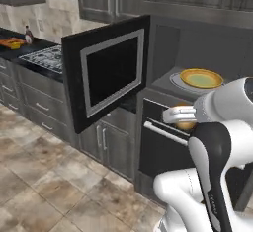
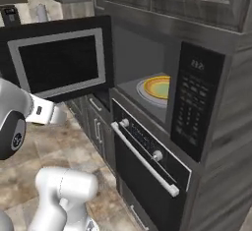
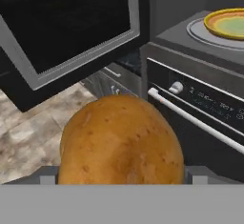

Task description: Retrieve the reheated potato from the microwave, then place the potato, cheese, and condiment on the cutting board.

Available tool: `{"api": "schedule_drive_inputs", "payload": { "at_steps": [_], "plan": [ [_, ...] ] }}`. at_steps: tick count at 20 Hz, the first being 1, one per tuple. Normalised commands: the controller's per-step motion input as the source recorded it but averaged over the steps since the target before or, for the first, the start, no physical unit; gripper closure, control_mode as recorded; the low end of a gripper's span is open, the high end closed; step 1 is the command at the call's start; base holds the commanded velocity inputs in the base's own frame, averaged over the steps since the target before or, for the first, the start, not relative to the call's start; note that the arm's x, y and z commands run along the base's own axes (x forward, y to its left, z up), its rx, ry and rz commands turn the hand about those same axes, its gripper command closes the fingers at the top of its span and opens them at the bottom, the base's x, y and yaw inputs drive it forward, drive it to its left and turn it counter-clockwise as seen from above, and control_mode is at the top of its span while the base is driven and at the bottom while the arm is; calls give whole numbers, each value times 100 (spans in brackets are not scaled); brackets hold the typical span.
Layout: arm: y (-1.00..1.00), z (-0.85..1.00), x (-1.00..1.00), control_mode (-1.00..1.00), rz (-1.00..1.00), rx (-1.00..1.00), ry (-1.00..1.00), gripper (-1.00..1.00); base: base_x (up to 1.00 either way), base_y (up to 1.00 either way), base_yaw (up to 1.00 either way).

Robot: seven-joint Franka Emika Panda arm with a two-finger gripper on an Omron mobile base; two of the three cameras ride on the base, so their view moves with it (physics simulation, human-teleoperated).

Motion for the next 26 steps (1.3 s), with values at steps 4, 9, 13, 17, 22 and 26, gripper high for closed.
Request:
{"api": "schedule_drive_inputs", "payload": {
  "at_steps": [4, 9, 13, 17, 22, 26],
  "plan": [
    [0, 0, 0, 100, 0, 0, 0, 100, -24, -13, 81],
    [0, 0, 0, 100, 0, 0, 0, 100, -19, -3, 74],
    [0, 0, 0, 100, 0, 0, 0, 100, -3, 32, 31],
    [0, 0, 0, 100, 0, 0, 0, 100, 12, 55, 3],
    [0, 0, 0, 100, 0, 0, 0, 100, 24, 73, -1],
    [0, 0, 0, 100, 0, 0, 0, 100, 28, 77, -1]
  ]
}}
